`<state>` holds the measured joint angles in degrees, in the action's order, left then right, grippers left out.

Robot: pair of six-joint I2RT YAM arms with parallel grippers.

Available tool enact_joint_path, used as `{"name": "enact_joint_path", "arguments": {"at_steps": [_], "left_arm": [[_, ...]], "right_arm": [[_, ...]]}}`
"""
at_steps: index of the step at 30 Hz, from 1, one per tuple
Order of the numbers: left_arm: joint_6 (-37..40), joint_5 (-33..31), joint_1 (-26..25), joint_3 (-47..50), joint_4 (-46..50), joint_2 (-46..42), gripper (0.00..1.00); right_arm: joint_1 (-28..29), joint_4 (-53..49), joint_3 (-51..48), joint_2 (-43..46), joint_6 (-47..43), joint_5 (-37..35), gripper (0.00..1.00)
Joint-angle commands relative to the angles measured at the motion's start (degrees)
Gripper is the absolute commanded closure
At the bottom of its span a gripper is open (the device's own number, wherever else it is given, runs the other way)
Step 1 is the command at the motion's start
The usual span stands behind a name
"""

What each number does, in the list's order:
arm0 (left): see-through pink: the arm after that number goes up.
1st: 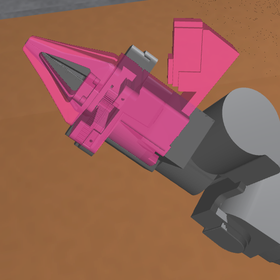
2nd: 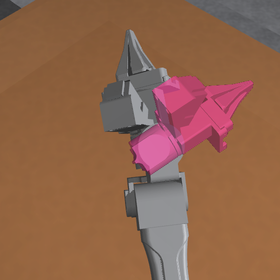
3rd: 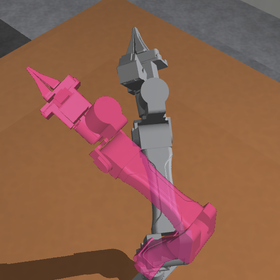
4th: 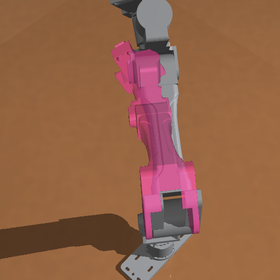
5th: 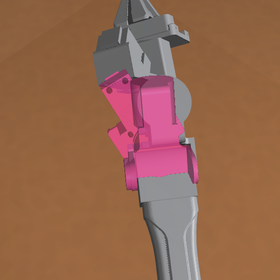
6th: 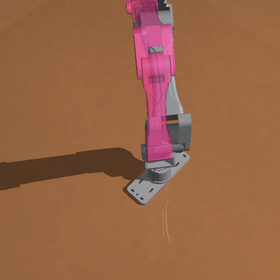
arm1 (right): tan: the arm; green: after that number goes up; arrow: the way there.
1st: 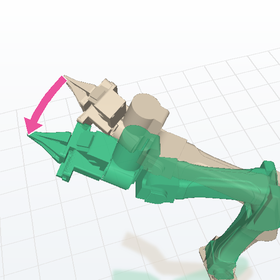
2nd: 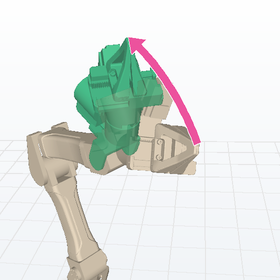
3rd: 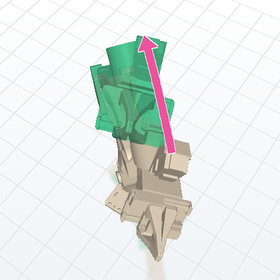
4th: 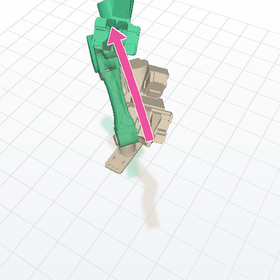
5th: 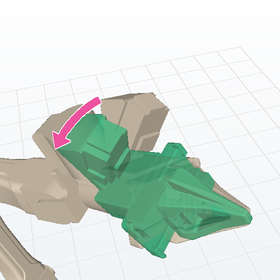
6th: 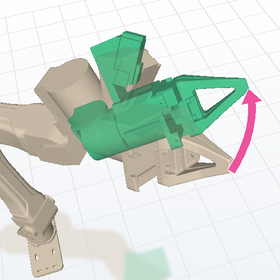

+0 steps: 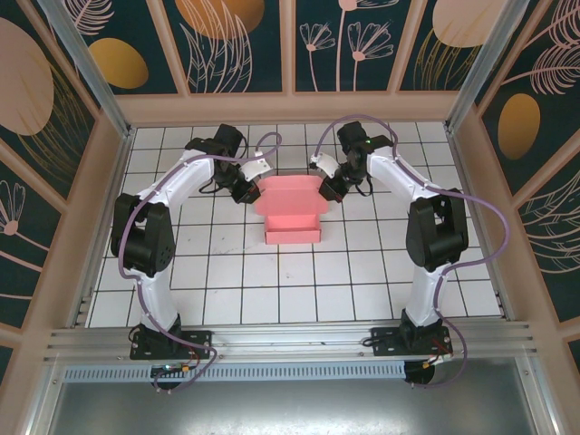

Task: Fold the paper box

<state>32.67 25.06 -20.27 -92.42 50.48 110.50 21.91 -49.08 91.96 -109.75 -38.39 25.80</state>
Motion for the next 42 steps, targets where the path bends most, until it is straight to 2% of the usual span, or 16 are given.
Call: {"name": "enact_joint_path", "arguments": {"at_steps": [1,8,13,17,22,30,34,42], "left_arm": [[-4.25,0.88,0.07,-2.3,-3.09,0.16,1.0],[-12.78,5.22,-0.44,-2.29,-8.32,-1.64,1.0],[-18.45,2.48,-1.68,2.24,-15.29,-5.12,1.0],[-27.71,-0.39,-1.71,5.37,-21.05,-7.38,1.0],[-35.66,-1.39,-2.2,9.19,-26.88,-9.28,1.0],[-49.05,-7.55,-3.49,10.57,-36.22,-8.06,1.0],[-51.61,-9.28,-4.73,9.78,-38.75,-6.8,1.0],[-51.51,-12.83,-6.05,9.9,-41.28,-5.21,1.0]], "right_arm": [[0.83,3.88,-1.01,4.33,4.07,-2.43,1.0],[3.28,10.78,-6.73,10.42,9.48,-8.63,1.0],[4.71,15.47,-9.08,11.31,16.41,-14.01,1.0],[4.8,21.62,-12.53,13.01,24.4,-17.94,1.0],[5.53,26.04,-15.59,15.5,31.94,-21.41,1.0],[7.74,28.26,-12.5,13.06,41.61,-26.11,1.0],[8.23,29.38,-11.75,12.09,45.29,-28.92,1.0],[7.89,30.35,-8.79,8.41,52.5,-34.87,1.0]]}}
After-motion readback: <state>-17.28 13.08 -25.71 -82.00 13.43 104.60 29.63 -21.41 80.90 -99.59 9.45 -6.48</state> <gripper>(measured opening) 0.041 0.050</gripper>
